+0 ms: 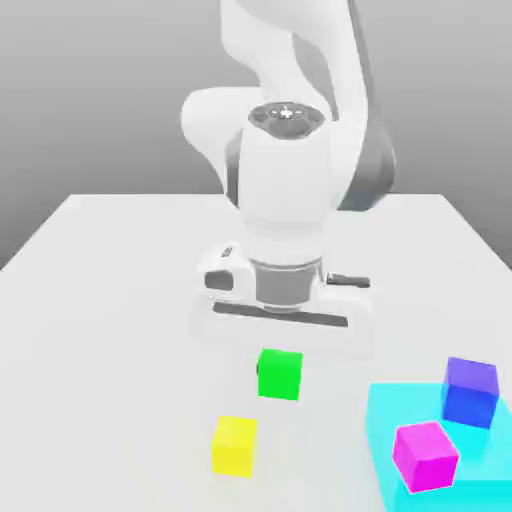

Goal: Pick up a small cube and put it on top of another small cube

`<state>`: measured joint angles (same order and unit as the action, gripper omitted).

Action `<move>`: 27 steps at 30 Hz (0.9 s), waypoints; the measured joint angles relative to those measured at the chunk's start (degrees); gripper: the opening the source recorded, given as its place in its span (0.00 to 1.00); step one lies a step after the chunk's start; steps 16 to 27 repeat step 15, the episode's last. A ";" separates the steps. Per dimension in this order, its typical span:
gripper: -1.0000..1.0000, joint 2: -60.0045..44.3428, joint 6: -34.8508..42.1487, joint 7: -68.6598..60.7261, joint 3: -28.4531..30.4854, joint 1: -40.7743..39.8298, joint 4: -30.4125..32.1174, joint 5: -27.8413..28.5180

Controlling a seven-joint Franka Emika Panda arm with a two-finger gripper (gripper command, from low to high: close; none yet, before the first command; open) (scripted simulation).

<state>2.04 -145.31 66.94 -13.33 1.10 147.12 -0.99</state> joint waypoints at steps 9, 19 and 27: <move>0.00 -5.55 2.21 14.93 -4.26 13.35 -7.43 2.75; 1.00 -6.87 0.65 15.45 -3.99 13.28 -7.12 3.40; 1.00 -6.87 0.65 15.45 -3.99 13.28 -7.12 3.40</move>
